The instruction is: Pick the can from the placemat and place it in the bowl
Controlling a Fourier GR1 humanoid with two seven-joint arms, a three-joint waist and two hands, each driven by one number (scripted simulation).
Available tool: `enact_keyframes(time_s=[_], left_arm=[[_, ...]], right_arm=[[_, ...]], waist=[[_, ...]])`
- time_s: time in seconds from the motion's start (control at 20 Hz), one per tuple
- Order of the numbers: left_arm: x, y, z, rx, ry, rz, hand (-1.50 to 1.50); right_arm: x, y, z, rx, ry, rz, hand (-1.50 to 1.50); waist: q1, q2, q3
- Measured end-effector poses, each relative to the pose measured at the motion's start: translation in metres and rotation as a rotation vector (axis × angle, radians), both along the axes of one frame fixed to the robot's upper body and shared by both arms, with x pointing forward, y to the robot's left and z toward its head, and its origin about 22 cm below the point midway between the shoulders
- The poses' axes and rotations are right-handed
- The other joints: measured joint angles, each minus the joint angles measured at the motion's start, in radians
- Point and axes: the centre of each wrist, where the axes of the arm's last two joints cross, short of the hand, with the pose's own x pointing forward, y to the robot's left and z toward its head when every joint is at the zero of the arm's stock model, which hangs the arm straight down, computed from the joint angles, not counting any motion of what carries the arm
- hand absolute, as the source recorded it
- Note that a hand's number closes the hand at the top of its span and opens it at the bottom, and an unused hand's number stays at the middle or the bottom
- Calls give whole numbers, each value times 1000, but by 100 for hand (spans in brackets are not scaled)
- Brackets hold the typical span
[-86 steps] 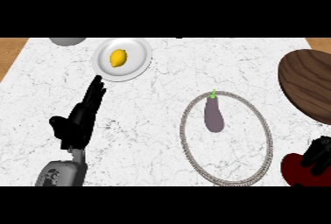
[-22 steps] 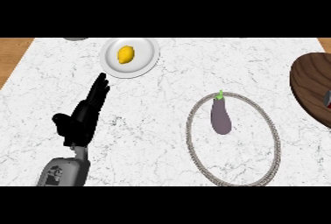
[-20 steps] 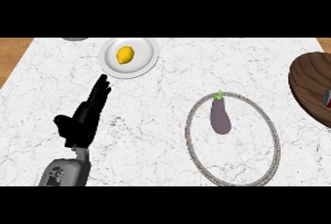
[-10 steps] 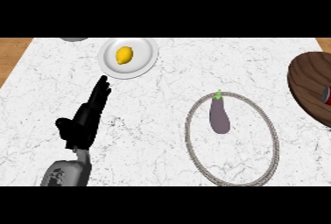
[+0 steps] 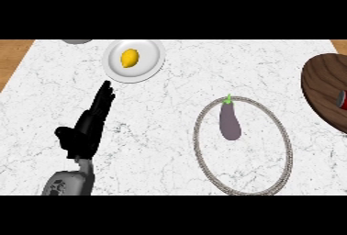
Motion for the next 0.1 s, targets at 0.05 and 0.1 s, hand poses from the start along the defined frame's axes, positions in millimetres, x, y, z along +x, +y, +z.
enact_keyframes(time_s=[0.05,0.1], left_arm=[[0,0,3,0,-1,-1,0],[1,0,5,-1,-5,-2,0]], right_arm=[[-3,-2,-1,-1,7,-3,-150],[-2,0,-4,-3,11,-1,-150]], waist=[[0,-1,0],[1,-1,0]])
